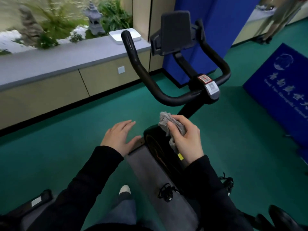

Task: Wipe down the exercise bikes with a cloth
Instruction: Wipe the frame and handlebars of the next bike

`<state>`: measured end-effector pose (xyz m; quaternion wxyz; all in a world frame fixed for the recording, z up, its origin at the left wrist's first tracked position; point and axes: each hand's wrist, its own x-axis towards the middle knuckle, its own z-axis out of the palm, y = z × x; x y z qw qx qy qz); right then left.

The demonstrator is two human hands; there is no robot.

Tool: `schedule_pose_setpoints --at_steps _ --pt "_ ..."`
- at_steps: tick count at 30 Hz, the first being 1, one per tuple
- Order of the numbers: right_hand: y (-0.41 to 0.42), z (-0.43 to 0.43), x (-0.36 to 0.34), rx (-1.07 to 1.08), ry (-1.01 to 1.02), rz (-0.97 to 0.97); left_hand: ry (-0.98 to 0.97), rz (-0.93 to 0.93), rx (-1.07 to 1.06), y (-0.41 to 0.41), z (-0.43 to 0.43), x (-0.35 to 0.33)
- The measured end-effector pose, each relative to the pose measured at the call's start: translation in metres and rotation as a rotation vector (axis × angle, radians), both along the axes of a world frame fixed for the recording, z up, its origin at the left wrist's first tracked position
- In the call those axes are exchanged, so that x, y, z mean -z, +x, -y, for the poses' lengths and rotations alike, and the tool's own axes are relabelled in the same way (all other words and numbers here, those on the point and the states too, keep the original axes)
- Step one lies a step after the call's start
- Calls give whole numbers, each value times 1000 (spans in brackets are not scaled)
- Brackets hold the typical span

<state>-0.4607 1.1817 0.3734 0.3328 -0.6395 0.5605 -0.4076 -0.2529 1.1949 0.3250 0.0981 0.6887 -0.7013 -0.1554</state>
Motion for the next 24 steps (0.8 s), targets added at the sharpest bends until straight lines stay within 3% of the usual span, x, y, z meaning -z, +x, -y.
schedule_pose_setpoints --at_steps 8,17,24 --pt "39 52 -20 -29 -53 12 -28 -57 -51 47 37 -1" --pt "51 100 -42 18 -181 -105 -127 -137 -45 72 83 -8" --pt "67 146 -56 -90 -200 -166 -197 -181 -81 77 114 -20"
